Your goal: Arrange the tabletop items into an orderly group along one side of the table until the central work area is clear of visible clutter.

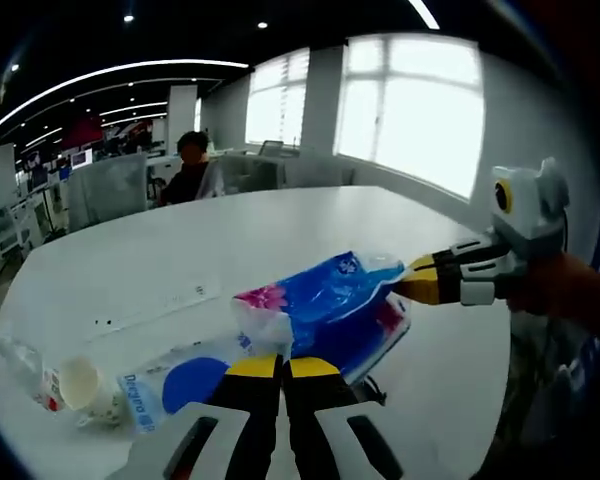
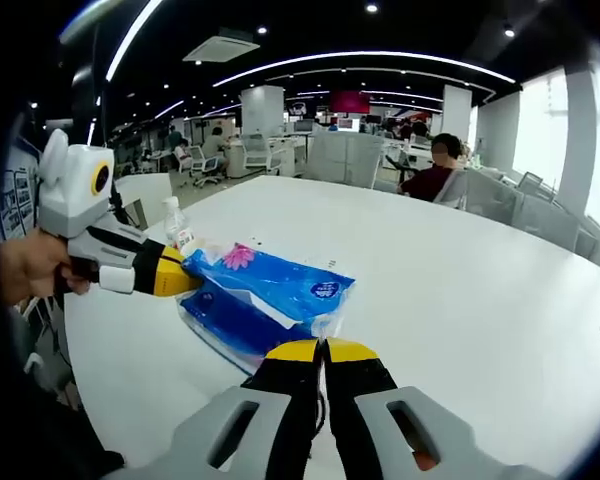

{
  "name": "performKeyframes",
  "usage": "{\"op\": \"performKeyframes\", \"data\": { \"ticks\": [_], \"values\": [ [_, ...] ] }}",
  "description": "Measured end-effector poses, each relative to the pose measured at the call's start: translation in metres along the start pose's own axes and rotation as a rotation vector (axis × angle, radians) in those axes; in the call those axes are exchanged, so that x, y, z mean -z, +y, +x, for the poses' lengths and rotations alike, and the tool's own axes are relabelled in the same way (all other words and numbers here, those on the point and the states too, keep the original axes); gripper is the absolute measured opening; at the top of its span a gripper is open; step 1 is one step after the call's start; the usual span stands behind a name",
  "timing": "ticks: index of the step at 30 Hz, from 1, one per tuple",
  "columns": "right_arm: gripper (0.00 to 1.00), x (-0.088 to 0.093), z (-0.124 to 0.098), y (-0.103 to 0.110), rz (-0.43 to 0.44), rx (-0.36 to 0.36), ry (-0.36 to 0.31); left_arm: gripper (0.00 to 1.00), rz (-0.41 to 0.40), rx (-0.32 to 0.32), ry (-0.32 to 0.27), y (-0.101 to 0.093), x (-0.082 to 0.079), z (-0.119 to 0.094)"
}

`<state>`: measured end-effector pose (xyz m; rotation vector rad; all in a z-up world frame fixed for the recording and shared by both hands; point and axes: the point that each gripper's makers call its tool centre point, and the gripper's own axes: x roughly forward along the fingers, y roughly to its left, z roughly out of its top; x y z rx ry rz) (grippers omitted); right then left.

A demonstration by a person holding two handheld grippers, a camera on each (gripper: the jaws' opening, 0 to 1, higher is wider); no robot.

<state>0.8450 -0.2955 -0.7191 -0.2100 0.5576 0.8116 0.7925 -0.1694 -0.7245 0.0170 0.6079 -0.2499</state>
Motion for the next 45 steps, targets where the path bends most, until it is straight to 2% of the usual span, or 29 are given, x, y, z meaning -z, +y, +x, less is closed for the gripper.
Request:
{"op": "performKeyframes", "data": {
  "ticks": [3, 6, 7, 8, 11, 18, 21, 31, 40, 45],
  "values": [
    [0.0, -0.009, 0.001, -0.061, -0.04, 0.018, -0.021, 0.0, -0.02, -0.001, -0.028, -0.024, -0.031, 0.04],
    [0.0, -0.017, 0.004, -0.084, -0.061, 0.023, -0.036, 0.0, -0.014, -0.003, -0.052, -0.031, -0.056, 0.068],
    [0.0, -0.02, 0.009, -0.101, -0.055, 0.021, -0.032, 0.0, -0.018, -0.004, -0.056, -0.035, -0.066, 0.081],
    [0.0, -0.02, 0.017, -0.119, -0.065, 0.024, -0.019, 0.0, -0.029, 0.0, -0.051, -0.038, -0.071, 0.099],
    [0.0, -0.013, 0.037, -0.148, -0.083, 0.043, -0.001, 0.0, -0.069, 0.02, -0.047, -0.039, -0.068, 0.138],
    [0.0, 0.002, 0.054, -0.173, -0.043, 0.072, 0.004, 0.0, -0.084, 0.07, -0.035, -0.041, -0.064, 0.171],
    [0.0, 0.008, 0.06, -0.178, -0.02, 0.071, 0.004, 0.0, -0.082, 0.081, -0.027, -0.04, -0.061, 0.182],
    [0.0, 0.031, 0.084, -0.192, -0.032, 0.089, 0.059, 0.0, -0.088, 0.101, 0.025, -0.039, -0.043, 0.212],
    [0.0, 0.057, 0.097, -0.2, -0.008, 0.087, 0.113, 0.0, -0.085, 0.129, 0.072, -0.044, -0.031, 0.229],
    [0.0, 0.065, 0.103, -0.203, 0.002, 0.083, 0.131, 0.0, -0.095, 0.137, 0.094, -0.045, -0.024, 0.235]
  ]
}}
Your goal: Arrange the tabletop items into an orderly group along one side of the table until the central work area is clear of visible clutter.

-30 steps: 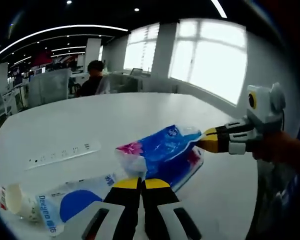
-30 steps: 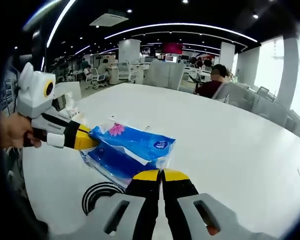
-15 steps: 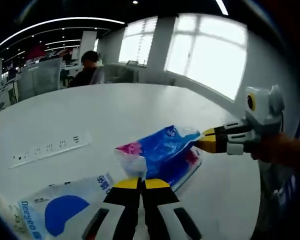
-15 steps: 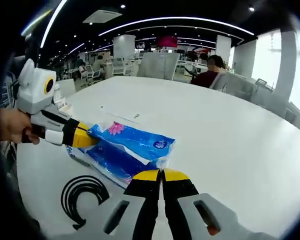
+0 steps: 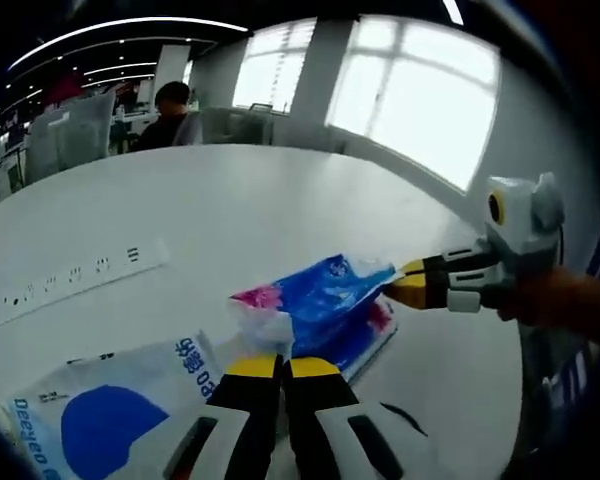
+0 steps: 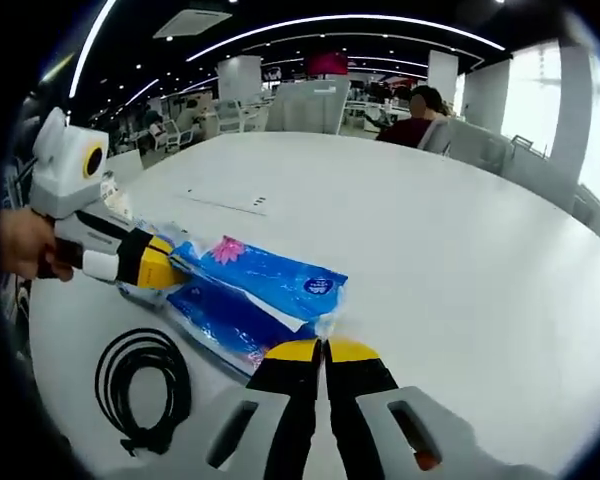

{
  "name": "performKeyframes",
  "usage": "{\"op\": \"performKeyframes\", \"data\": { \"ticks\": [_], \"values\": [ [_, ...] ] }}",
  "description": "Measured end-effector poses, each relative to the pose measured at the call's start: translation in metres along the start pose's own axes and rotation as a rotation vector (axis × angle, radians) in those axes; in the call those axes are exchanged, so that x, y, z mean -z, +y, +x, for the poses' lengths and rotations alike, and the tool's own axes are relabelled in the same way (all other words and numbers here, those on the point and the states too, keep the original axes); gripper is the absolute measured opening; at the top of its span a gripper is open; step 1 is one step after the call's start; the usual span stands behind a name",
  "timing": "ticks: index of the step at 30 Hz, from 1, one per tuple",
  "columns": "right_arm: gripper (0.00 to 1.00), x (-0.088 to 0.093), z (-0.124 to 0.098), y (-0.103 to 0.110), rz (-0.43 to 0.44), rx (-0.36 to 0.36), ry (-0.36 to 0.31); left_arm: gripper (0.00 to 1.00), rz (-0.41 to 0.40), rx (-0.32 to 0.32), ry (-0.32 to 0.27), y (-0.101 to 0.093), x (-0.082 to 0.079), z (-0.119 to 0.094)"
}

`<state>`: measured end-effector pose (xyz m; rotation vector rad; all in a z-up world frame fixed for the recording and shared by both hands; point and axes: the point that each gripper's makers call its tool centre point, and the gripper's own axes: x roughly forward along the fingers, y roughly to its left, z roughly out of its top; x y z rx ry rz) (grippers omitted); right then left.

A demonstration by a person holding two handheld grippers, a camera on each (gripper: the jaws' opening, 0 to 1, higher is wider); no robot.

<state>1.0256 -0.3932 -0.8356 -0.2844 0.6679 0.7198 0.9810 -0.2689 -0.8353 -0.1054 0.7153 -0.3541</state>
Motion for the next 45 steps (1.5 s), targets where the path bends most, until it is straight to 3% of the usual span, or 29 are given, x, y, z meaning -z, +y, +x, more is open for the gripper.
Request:
{"op": "performKeyframes", "data": {
  "ticks": [13, 29, 45],
  "values": [
    [0.0, 0.014, 0.014, 0.003, -0.007, -0.007, 0.035, 0.0, -0.001, -0.011, 0.038, 0.009, 0.011, 0.009],
    [0.01, 0.014, 0.016, 0.001, -0.024, 0.004, 0.031, 0.0, 0.006, -0.023, 0.05, 0.011, 0.015, 0.011],
    [0.13, 0.003, -0.01, 0.008, -0.043, 0.015, -0.018, 0.08, 0.085, -0.021, 0.018, 0.006, 0.006, -0.002]
  ]
}}
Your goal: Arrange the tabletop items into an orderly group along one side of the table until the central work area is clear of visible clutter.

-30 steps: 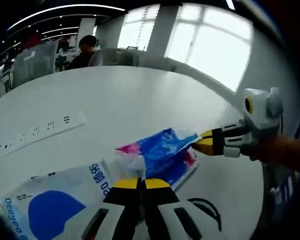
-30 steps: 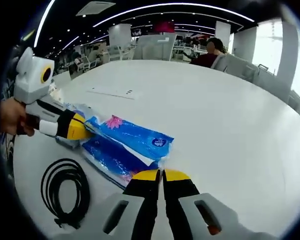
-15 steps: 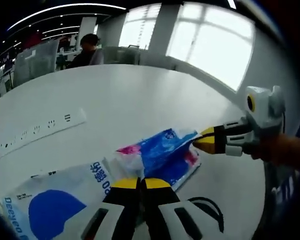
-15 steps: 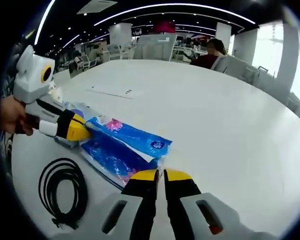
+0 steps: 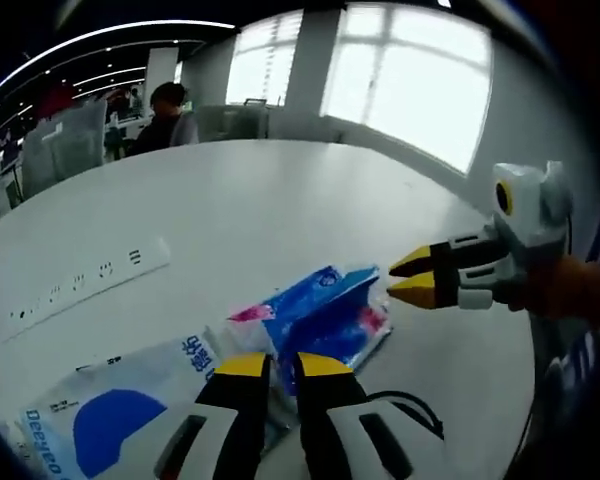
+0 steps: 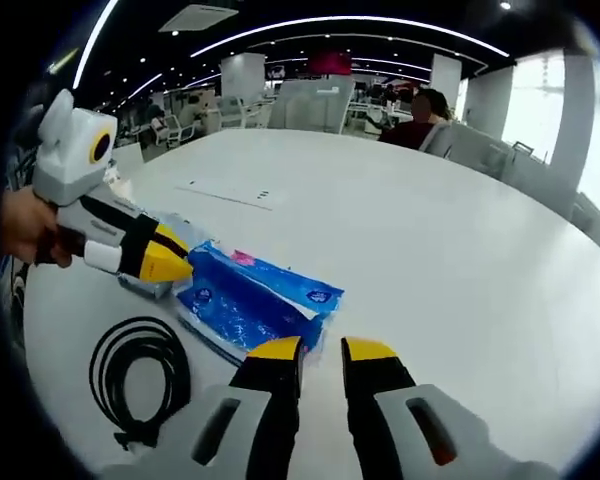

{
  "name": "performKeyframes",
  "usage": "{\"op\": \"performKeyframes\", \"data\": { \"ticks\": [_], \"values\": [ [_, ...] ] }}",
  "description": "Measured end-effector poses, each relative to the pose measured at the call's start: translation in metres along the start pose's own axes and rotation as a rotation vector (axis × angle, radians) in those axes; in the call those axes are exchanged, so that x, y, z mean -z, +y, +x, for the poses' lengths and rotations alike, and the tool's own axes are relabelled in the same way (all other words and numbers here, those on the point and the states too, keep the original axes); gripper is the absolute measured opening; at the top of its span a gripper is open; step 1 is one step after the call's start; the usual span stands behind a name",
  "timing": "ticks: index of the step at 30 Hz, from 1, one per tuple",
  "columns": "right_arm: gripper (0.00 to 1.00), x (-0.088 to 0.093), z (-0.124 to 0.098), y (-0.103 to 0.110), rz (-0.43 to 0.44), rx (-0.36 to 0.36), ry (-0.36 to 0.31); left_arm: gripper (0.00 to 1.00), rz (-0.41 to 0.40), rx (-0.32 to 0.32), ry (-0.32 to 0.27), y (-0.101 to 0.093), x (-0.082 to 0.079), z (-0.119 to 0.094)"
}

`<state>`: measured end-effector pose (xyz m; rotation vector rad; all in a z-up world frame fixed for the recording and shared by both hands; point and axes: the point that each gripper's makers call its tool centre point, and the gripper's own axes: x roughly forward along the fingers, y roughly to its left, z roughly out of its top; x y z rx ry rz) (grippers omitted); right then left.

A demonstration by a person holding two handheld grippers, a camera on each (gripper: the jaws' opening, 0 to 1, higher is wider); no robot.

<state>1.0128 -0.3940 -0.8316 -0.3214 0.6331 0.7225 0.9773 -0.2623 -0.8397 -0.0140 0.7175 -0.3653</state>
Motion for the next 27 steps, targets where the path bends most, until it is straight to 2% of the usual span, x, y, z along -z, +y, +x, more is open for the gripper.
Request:
{"op": "performKeyframes", "data": {
  "ticks": [5, 8, 11, 14, 17, 18, 27],
  "values": [
    [0.25, -0.012, -0.015, 0.008, -0.007, -0.002, -0.045, 0.11, 0.022, 0.001, -0.015, -0.004, -0.004, -0.013],
    [0.28, -0.014, -0.021, 0.018, -0.031, -0.009, -0.057, 0.14, 0.049, -0.006, -0.026, -0.003, -0.004, -0.025],
    [0.29, -0.016, -0.026, 0.024, -0.038, -0.015, -0.068, 0.17, 0.074, -0.008, -0.037, -0.006, -0.004, -0.04],
    [0.31, -0.022, -0.042, 0.045, -0.043, -0.025, -0.086, 0.2, 0.108, -0.023, -0.049, -0.004, 0.001, -0.066],
    [0.34, -0.026, -0.055, 0.065, -0.022, -0.043, -0.111, 0.23, 0.11, -0.037, -0.061, 0.005, 0.014, -0.087],
    [0.35, -0.027, -0.058, 0.07, -0.025, -0.045, -0.116, 0.24, 0.108, -0.042, -0.064, 0.005, 0.014, -0.096],
    [0.41, -0.04, -0.091, 0.116, -0.056, -0.075, -0.171, 0.29, 0.079, -0.104, -0.087, 0.024, 0.052, -0.165]
  ]
}}
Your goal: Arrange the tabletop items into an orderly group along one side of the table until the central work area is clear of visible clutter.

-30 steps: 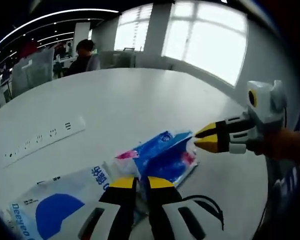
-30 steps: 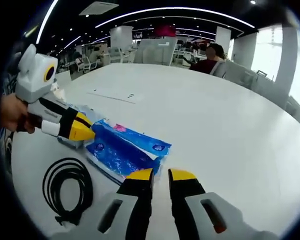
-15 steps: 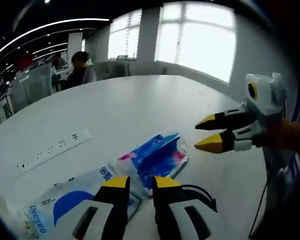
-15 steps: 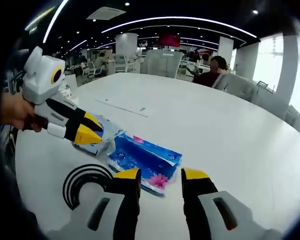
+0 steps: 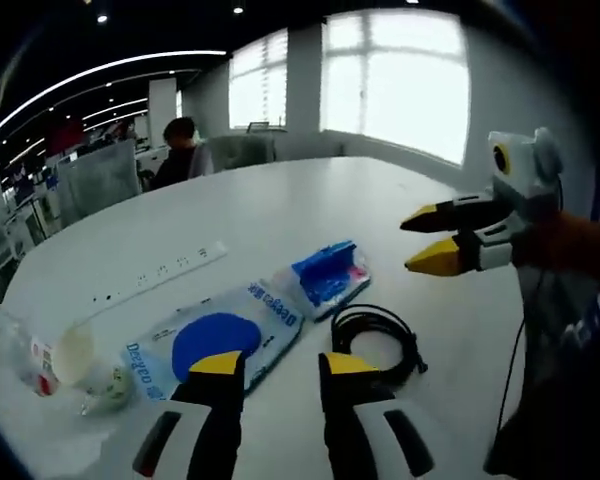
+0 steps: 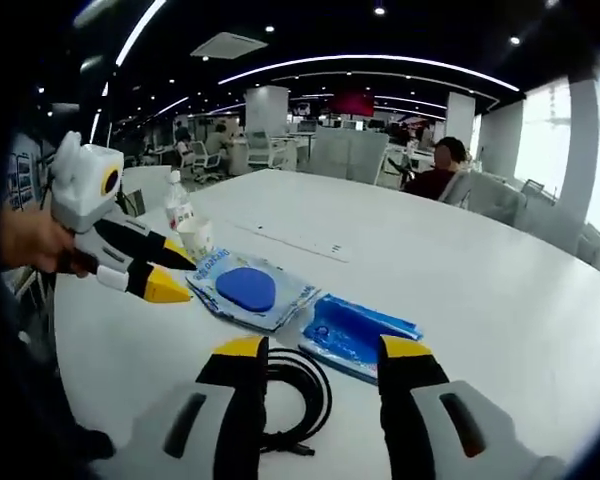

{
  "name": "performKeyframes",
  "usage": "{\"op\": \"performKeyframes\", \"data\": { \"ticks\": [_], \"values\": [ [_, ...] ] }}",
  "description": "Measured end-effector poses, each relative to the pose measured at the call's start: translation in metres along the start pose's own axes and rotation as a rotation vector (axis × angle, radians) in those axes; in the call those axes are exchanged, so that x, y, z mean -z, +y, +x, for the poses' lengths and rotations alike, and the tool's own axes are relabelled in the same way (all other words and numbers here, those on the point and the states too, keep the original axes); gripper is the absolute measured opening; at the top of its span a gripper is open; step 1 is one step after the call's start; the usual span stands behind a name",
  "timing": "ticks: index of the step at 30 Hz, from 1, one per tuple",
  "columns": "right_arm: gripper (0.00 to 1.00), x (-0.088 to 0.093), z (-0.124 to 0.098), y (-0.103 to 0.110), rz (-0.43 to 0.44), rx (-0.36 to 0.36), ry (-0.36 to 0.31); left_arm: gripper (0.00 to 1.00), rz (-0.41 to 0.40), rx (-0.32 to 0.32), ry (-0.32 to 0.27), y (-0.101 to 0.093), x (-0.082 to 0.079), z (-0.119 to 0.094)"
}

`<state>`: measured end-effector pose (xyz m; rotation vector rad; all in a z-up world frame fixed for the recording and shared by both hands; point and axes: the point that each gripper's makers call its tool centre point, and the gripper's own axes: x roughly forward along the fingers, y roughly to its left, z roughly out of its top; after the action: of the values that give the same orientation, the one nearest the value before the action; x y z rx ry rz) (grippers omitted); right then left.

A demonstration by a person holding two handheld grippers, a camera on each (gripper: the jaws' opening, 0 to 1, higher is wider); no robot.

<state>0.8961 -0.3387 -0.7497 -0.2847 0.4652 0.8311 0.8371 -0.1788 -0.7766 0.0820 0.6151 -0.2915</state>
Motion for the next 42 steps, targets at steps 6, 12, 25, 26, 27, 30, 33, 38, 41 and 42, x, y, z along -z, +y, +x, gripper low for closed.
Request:
{"op": "performKeyframes", "data": {
  "ticks": [6, 12, 25, 26, 27, 30, 33, 38, 41, 42],
  "values": [
    [0.45, -0.001, -0.013, 0.024, 0.004, -0.017, -0.007, 0.34, -0.011, -0.031, -0.016, 0.015, 0.009, -0.044],
    [0.51, 0.0, -0.023, 0.037, 0.044, -0.015, -0.019, 0.4, -0.016, -0.042, -0.02, 0.031, 0.022, -0.075],
    [0.66, -0.008, -0.039, 0.068, 0.082, -0.032, -0.042, 0.49, -0.005, -0.028, 0.003, 0.04, 0.038, -0.111],
    [0.67, -0.009, -0.04, 0.071, 0.085, -0.036, -0.043, 0.5, -0.001, -0.028, 0.0, 0.039, 0.037, -0.114],
    [0.69, -0.009, -0.041, 0.073, 0.085, -0.038, -0.043, 0.5, -0.001, -0.027, -0.001, 0.039, 0.037, -0.115],
    [0.74, -0.008, -0.045, 0.08, 0.08, -0.046, -0.042, 0.53, -0.009, -0.016, -0.011, 0.037, 0.037, -0.122],
    [0.77, -0.008, -0.049, 0.084, 0.08, -0.048, -0.043, 0.56, -0.002, -0.013, -0.008, 0.036, 0.041, -0.128],
    [0.82, -0.004, -0.053, 0.087, 0.084, -0.051, -0.039, 0.61, -0.02, -0.016, 0.004, 0.038, 0.051, -0.135],
    [0.86, 0.0, -0.055, 0.086, 0.078, -0.053, -0.033, 0.65, -0.03, -0.025, 0.001, 0.038, 0.054, -0.141],
    [0.87, 0.002, -0.055, 0.085, 0.077, -0.051, -0.028, 0.66, -0.038, -0.029, -0.004, 0.039, 0.054, -0.143]
  ]
}}
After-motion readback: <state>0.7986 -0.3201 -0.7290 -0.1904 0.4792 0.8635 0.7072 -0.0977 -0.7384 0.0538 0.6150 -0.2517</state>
